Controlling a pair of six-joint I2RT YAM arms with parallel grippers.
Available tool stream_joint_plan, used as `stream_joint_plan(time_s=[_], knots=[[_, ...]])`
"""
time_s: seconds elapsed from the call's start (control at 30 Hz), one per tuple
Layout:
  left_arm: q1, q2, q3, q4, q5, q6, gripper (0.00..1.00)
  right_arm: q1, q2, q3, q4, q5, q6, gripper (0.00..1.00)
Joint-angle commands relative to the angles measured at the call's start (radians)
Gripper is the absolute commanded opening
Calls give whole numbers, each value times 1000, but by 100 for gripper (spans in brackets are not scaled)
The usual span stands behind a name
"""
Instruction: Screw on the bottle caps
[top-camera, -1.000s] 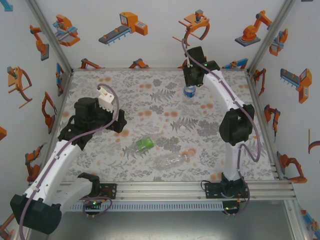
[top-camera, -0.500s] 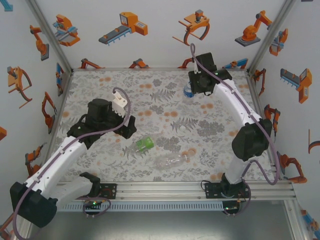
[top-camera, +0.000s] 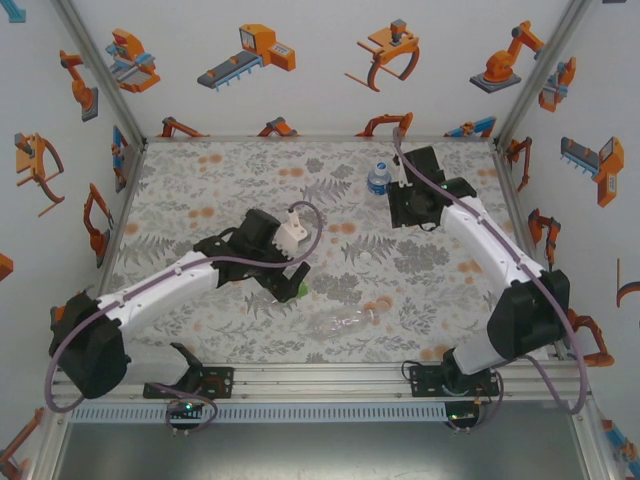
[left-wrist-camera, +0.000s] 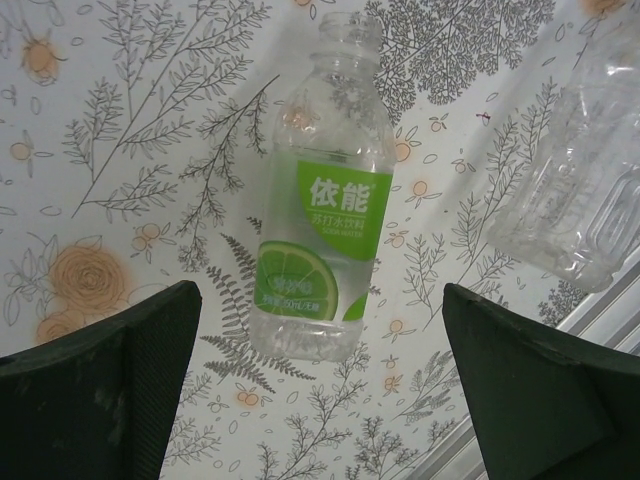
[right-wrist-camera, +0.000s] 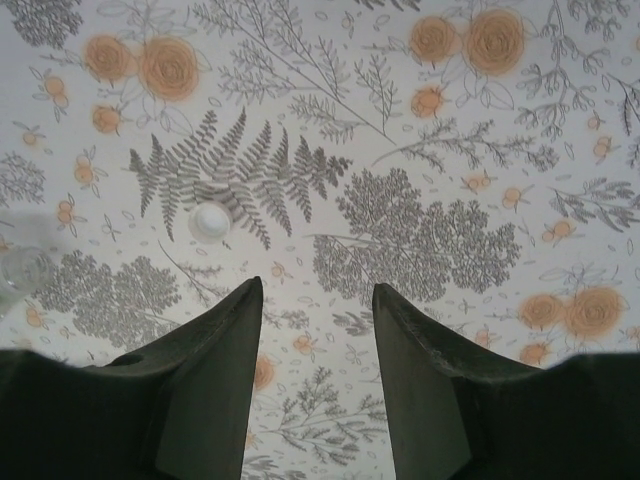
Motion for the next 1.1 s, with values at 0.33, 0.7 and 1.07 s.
stream_joint_plan(time_s=[0.33,0.7,1.07], knots=[[-25,274,130,-55,66,68,98,-7,-236,-173,-2,123,-10,47],[-27,358,92,-44,18,61,84,-9,-296,-217,-5,161,-10,47],[-30,394,98,-22,27,45,67,-8,-319,-227,-5,158,-4,47]])
